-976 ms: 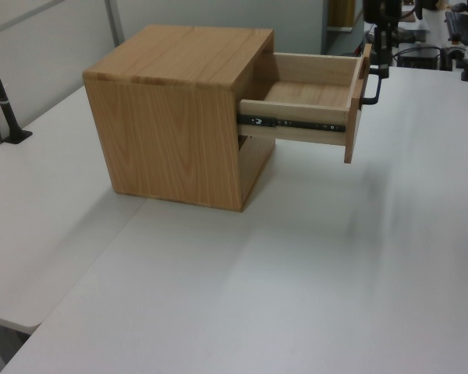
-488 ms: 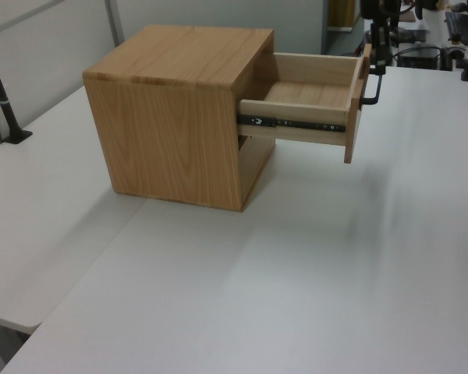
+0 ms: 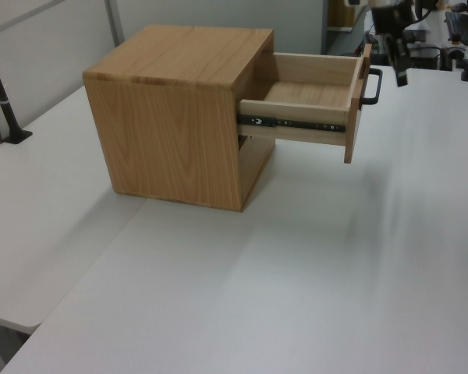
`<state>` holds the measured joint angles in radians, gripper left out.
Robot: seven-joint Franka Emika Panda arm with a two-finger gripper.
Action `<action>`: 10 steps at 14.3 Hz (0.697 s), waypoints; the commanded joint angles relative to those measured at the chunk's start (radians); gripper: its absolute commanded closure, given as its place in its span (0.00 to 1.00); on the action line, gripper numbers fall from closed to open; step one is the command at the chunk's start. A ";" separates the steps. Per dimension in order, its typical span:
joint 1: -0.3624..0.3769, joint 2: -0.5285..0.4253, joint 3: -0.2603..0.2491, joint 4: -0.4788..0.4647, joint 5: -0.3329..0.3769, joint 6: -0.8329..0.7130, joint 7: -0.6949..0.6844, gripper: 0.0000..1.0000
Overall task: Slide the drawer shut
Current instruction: 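Push the drawer front with the gripper into the cabinet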
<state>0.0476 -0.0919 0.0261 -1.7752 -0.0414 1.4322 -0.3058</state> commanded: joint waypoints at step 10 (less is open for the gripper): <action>0.017 0.150 -0.005 0.061 0.049 0.484 0.270 1.00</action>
<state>0.0502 -0.0324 0.0261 -1.7812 -0.0020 1.8458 -0.1100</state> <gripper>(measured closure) 0.996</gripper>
